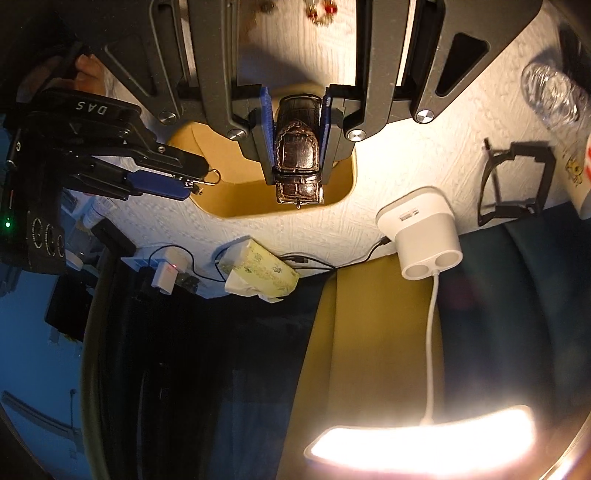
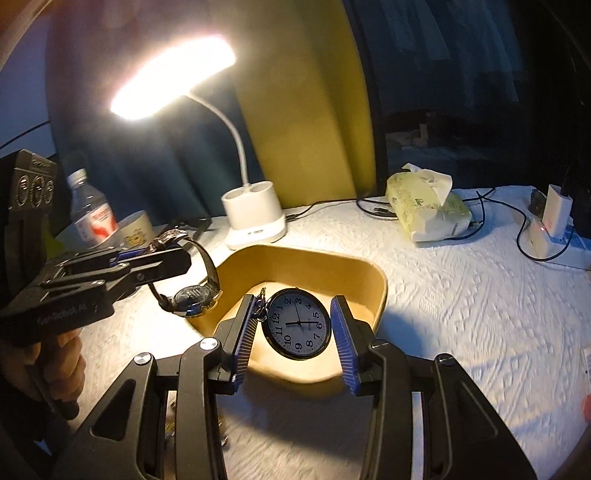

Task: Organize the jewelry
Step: 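Carry both watches into the tan box and open both tools, then withdraw both open tools from the tan box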

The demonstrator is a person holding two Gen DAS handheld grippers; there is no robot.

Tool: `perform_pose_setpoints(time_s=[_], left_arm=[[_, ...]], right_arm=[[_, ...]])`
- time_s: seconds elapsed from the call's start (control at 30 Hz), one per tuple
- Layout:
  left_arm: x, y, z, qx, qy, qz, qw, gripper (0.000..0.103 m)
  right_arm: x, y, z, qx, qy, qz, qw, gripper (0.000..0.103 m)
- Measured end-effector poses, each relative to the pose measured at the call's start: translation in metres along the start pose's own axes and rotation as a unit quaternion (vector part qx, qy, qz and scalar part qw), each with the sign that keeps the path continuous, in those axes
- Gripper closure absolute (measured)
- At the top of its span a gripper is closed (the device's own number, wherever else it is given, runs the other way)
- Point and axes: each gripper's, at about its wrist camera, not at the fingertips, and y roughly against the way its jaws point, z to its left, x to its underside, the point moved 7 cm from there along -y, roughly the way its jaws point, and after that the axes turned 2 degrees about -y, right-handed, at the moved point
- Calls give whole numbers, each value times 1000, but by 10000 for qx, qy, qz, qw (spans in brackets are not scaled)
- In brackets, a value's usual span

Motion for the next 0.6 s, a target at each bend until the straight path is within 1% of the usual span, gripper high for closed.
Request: perform_pose_setpoints(time_s=[0.13, 0.23, 0.3, 0.37, 0.4, 0.43, 0.47, 0.53, 0.6], left_arm=[[-3, -21, 7, 39, 109, 53, 9999, 81], [-2, -40, 15, 71, 321, 249, 9991, 81], [-1, -49, 18, 88, 391, 403, 9984, 80], [0, -51, 19, 120, 433, 423, 9981, 77], [1, -52, 18, 209, 471, 466, 9976, 72], [2, -53, 17, 251, 480, 498, 9973, 69], [3, -54, 16, 267, 470, 534, 9971, 64], [6, -54, 14, 286, 468, 596, 9967, 62], [7, -51, 13, 295, 512, 613, 9964, 62]], right_arm=[[-7, -14, -9, 159, -51, 7, 9999, 62], [-12, -25, -14, 293, -68, 73, 9995, 62], [-13, -31, -16, 267, -121, 110, 9995, 62], [-14, -35, -17, 226, -176, 155, 9995, 61], [-14, -36, -17, 160, -198, 188, 9995, 59], [-14, -37, -16, 76, -224, 205, 9995, 56], [-14, -37, -16, 40, -244, 199, 9995, 54], [-16, -34, -14, 72, -232, 145, 9996, 39], [-16, -32, -12, 54, -225, 156, 9996, 37]])
